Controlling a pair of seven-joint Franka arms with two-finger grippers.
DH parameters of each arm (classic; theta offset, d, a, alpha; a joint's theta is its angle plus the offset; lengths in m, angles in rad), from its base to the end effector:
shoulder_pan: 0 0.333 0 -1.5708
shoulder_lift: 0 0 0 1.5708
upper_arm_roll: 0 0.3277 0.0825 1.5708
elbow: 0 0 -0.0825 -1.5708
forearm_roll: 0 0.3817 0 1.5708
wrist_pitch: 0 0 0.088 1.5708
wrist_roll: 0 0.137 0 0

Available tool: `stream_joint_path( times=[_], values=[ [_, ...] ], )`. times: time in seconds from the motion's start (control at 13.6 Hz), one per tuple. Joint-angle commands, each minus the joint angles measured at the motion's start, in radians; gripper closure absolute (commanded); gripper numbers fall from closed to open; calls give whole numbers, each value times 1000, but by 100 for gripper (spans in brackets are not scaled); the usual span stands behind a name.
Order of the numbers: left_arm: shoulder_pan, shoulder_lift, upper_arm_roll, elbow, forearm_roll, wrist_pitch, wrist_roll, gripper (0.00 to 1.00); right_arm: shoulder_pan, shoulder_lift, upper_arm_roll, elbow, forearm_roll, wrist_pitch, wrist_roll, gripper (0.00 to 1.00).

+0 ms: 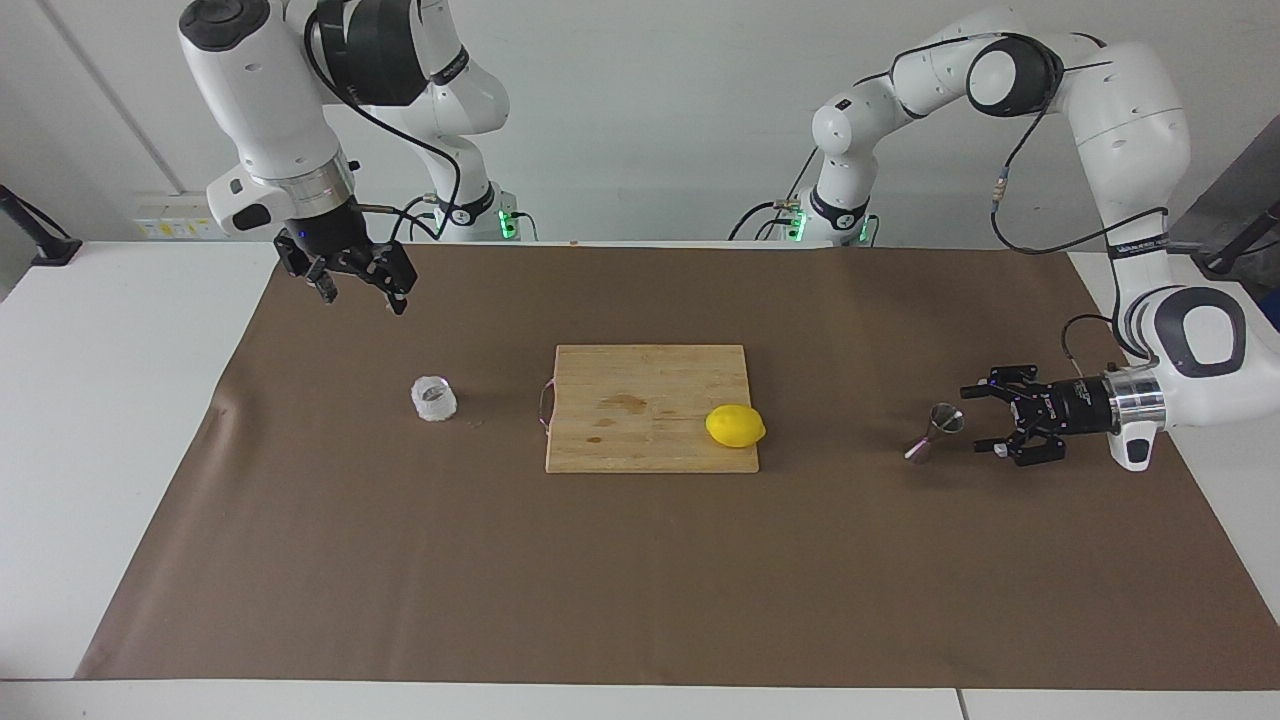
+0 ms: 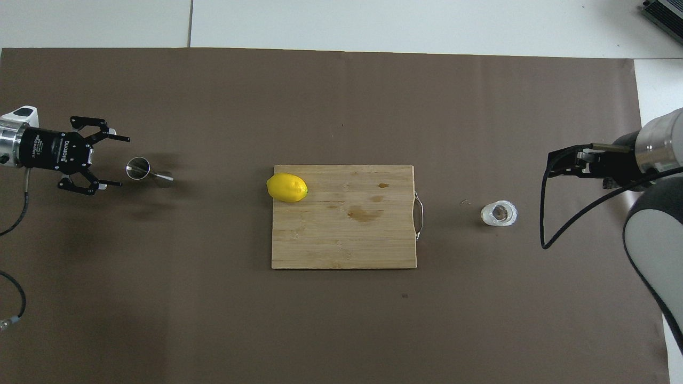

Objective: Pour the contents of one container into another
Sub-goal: 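Position the left gripper fingers around the steel cup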

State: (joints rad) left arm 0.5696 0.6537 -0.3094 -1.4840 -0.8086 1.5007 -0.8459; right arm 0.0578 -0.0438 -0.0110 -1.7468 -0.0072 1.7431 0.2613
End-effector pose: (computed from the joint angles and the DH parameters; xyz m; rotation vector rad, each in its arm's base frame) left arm 0.6462 0.1010 0.3172 1.6970 1.3231 -1.0128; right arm 0.5502 0.0248 0.5621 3.1227 -0.3345 0.0638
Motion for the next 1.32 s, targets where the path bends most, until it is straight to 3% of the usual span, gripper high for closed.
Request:
stream_joint_path(
  times=[0.0,0.96,1.1,1.25],
  values=[
    [4,12,-11,-10,-32,35,-27,0,-10,1,5,12,23,-17,-27,0],
    [1,10,-10,-50,-24,20,-76,0,-10,1,5,12,23,-17,-27,0],
    [1,10,-10,-50,-24,16,-76,11,-10,1,5,12,23,-17,-25,0],
    [1,10,-10,-50,-23,-2,-76,13,-10,1,5,12,23,-17,-27,0]
  ],
)
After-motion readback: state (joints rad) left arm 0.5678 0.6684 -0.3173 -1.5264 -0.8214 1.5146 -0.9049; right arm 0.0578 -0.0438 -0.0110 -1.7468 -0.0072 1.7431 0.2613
